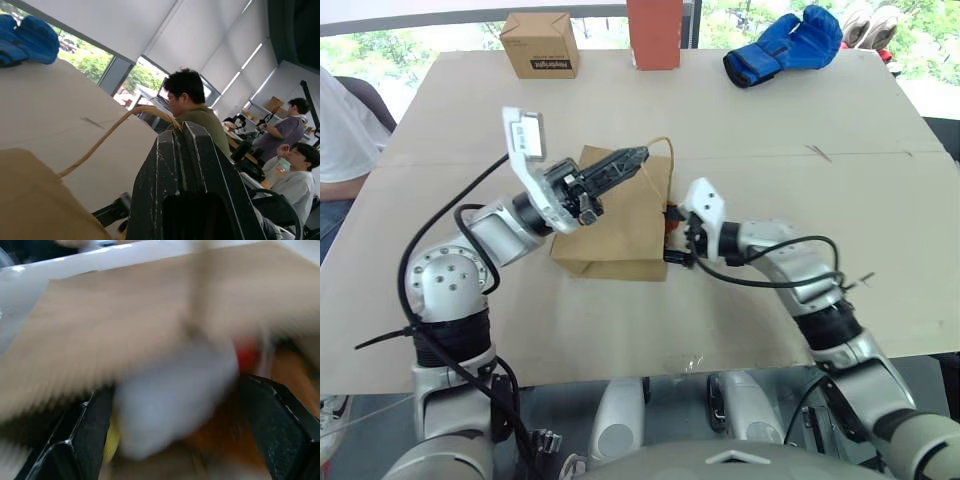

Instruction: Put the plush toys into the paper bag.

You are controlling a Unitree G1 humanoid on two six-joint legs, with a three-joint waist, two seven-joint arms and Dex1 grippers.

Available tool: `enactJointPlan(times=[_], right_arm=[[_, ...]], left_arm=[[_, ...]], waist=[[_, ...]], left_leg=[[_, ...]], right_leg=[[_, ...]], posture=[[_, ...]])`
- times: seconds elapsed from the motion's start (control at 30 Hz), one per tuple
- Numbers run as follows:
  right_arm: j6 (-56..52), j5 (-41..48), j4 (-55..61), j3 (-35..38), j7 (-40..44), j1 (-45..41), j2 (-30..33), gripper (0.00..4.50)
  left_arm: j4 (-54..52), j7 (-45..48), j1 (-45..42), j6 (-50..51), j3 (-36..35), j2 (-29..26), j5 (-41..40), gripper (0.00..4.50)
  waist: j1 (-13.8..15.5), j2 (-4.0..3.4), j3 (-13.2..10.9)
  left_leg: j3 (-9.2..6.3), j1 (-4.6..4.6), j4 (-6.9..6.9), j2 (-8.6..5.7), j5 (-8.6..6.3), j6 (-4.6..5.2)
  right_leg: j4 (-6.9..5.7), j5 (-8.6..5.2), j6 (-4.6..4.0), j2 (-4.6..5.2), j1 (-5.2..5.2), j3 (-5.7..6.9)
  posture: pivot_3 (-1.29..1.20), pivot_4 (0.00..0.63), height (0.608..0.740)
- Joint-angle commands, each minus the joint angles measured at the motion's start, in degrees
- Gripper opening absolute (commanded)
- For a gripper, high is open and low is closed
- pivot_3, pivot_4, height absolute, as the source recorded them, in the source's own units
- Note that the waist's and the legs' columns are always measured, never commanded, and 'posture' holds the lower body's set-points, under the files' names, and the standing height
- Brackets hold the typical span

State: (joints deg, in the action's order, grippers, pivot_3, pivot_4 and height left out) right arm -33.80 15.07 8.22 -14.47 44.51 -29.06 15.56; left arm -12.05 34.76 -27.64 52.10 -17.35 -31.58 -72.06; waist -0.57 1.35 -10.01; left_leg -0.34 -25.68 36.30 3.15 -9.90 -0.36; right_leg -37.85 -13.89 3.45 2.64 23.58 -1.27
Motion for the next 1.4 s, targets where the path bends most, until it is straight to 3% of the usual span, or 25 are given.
enactJointPlan(times=[0.03,0.33,0.5,0.6,0.73,1.0,1.4], right_arm=[[-7.8,3.8,11.3,6.0,-4.4,1.0,1.9,3.77],[-18.2,9.7,21.1,15.8,-11.0,5.7,5.3,3.77],[-29.5,16.6,24.7,25.4,-16.7,11.4,3.7,3.77],[-39.4,23.0,26.9,31.5,-19.8,16.0,0.5,3.77],[-44.5,28.7,28.3,36.5,-22.1,17.9,-3.1,3.77],[-42.9,33.3,25.1,34.6,-26.0,12.2,-9.1,3.77],[-36.1,31.4,9.3,31.3,-25.3,-0.2,-4.9,3.77]], left_arm=[[0.4,1.8,-1.8,-1.8,-1.4,-0.5,0.4,0.00],[4.8,4.0,-6.7,-4.2,0.7,2.9,3.3,0.00],[8.9,3.9,-14.0,-5.1,0.8,6.6,3.2,0.00],[11.0,3.6,-15.8,-3.3,-2.3,4.7,1.1,0.00],[11.8,2.9,-15.0,-0.5,-6.7,0.9,-2.6,0.00],[4.2,5.5,0.7,0.3,-8.8,-4.4,-0.5,0.00],[-0.9,2.3,8.9,0.3,-14.7,-6.5,-5.7,0.00]], waist=[[-0.1,0.00,0.0],[0.1,0.02,0.0],[0.5,0.06,0.0],[-0.2,0.05,0.0],[-1.1,0.01,0.0],[-1.7,0.01,0.0],[-0.6,0.03,0.0]], left_leg=[[0.01,0.00,0.00,0.00,0.00,0.00],[0.02,-0.03,0.01,-0.02,0.00,0.01],[0.02,-0.05,0.01,-0.02,0.00,0.01],[0.05,-0.04,0.00,-0.02,-0.01,0.02],[-0.01,0.02,-0.10,0.04,-0.01,0.03],[0.06,0.04,-0.09,0.06,-0.01,0.03],[0.09,-0.01,-0.08,0.02,0.00,0.02]], right_leg=[[0.00,-0.01,-0.01,0.00,0.00,0.00],[0.05,-0.02,-0.02,0.01,-0.01,-0.01],[0.06,0.00,0.01,0.01,-0.02,0.00],[0.07,0.04,0.09,0.01,-0.02,-0.04],[-0.01,0.05,0.11,-0.06,0.03,-0.04],[0.02,-0.03,-0.02,-0.02,0.03,-0.09],[0.10,-0.07,-0.10,0.06,0.04,-0.02]], posture=[[0.00,0.150,0.740],[0.00,0.150,0.740],[0.00,0.150,0.740],[0.00,0.150,0.740],[0.00,0.150,0.740],[0.00,0.150,0.740],[0.00,0.150,0.740]])
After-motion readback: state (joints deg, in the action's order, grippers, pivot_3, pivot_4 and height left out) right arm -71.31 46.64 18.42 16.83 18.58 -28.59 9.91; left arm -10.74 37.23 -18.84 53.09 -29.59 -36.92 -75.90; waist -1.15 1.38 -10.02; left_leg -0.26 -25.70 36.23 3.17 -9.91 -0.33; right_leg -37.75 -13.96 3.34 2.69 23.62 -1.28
